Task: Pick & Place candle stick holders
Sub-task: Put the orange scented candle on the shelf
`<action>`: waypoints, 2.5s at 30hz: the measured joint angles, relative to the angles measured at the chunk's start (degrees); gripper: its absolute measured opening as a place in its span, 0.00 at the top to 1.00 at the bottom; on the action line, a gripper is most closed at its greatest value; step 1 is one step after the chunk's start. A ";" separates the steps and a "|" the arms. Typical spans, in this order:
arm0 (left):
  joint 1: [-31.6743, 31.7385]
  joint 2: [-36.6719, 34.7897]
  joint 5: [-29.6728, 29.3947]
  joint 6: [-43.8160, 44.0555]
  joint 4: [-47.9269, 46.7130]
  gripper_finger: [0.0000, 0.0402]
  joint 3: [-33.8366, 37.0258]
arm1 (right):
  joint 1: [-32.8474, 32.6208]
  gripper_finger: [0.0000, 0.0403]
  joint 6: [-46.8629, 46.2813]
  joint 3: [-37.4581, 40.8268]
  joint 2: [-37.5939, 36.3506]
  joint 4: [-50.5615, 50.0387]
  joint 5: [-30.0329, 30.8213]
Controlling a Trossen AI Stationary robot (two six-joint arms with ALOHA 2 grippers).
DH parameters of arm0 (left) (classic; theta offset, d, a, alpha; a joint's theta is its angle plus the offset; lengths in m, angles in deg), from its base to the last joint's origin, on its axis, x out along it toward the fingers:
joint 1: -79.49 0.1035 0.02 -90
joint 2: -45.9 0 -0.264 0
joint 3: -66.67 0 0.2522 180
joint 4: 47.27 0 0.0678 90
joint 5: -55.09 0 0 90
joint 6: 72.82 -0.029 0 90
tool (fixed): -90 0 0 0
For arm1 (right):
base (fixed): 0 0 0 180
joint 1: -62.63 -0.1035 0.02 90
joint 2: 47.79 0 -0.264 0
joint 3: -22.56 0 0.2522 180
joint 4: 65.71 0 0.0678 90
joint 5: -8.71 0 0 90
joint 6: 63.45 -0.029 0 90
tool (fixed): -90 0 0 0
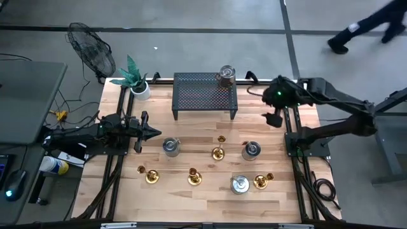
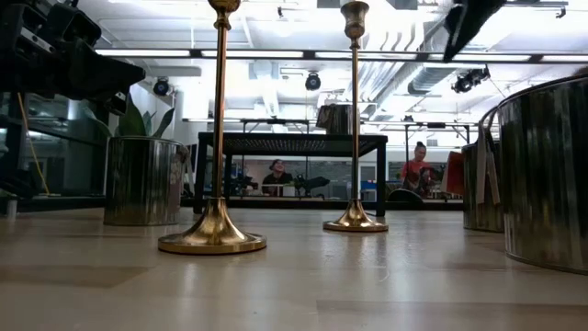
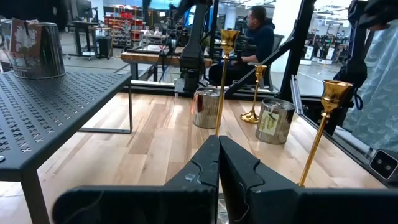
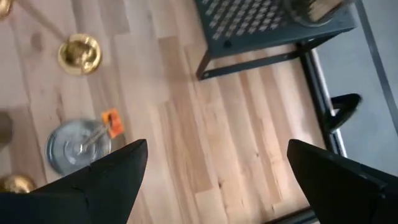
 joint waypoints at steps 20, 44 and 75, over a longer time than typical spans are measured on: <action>0.00 0.00 0.00 0.00 -0.02 1.00 0.00 | -14.01 0.06 0.29 23.72 -11.27 10.92 -8.99; 0.00 -0.02 -0.01 0.00 0.00 1.00 0.00 | -30.25 0.06 -16.39 34.22 -7.05 23.90 -4.61; 0.00 -0.01 -0.02 0.00 -0.01 1.00 0.00 | -28.91 0.06 -11.33 34.15 5.49 30.59 -3.50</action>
